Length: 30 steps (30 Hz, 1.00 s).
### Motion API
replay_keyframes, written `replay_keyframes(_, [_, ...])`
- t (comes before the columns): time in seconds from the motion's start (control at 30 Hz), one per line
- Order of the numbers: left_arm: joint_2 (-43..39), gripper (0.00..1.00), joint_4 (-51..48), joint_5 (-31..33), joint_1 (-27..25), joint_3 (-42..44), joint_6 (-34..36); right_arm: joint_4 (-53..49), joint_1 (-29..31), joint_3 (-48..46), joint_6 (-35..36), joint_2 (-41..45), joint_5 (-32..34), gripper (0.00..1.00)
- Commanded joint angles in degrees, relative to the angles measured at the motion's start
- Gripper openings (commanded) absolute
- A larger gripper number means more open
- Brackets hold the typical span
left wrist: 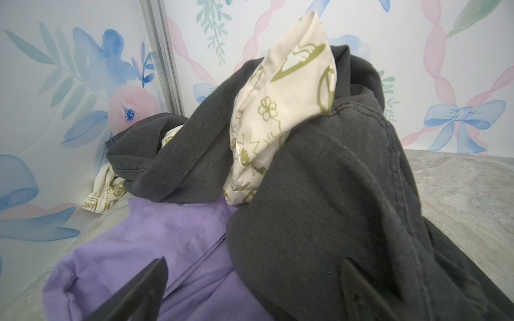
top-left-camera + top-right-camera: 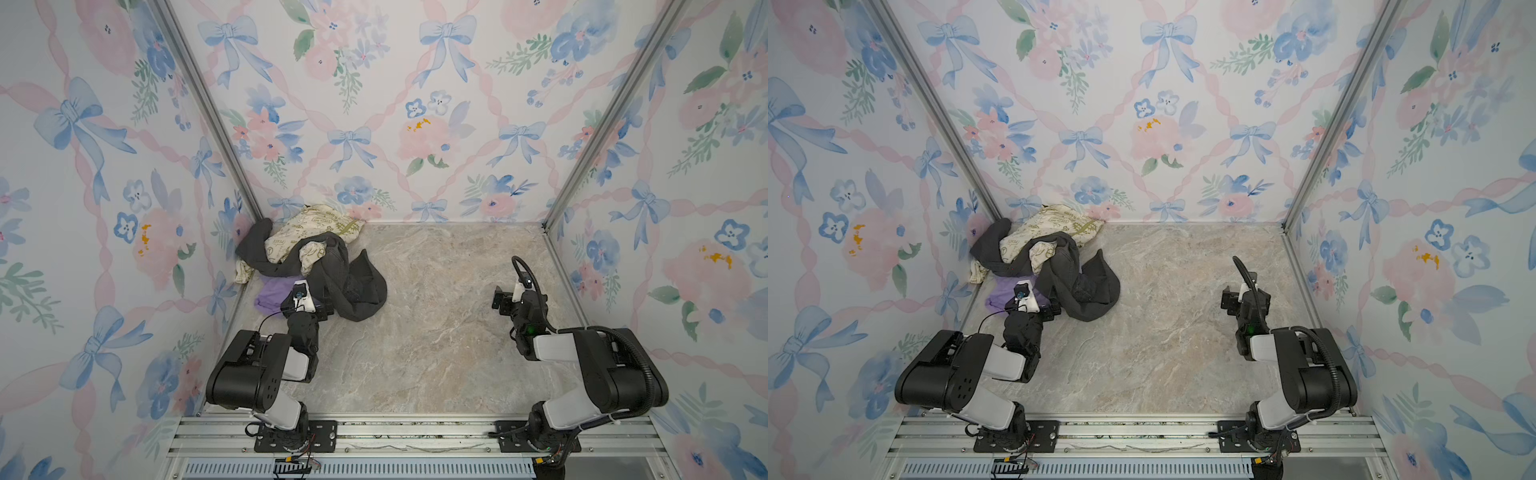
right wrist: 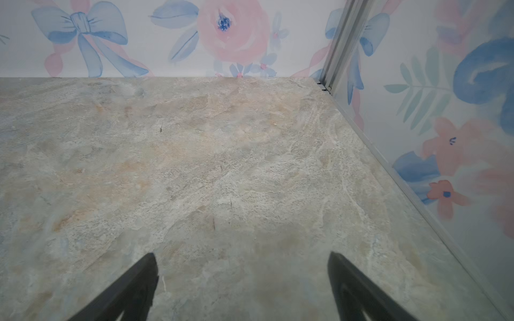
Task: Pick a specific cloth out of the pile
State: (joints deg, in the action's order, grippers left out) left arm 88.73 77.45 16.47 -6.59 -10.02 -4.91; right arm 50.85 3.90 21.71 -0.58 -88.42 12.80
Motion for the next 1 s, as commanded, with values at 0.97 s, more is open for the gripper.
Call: replay_keyframes(0.97, [0.04, 0.98, -0.31, -0.65, -0.49, -0.86, 1.11, 1.53, -0.17, 0.43, -0.05, -0.13, -1.11, 0.97])
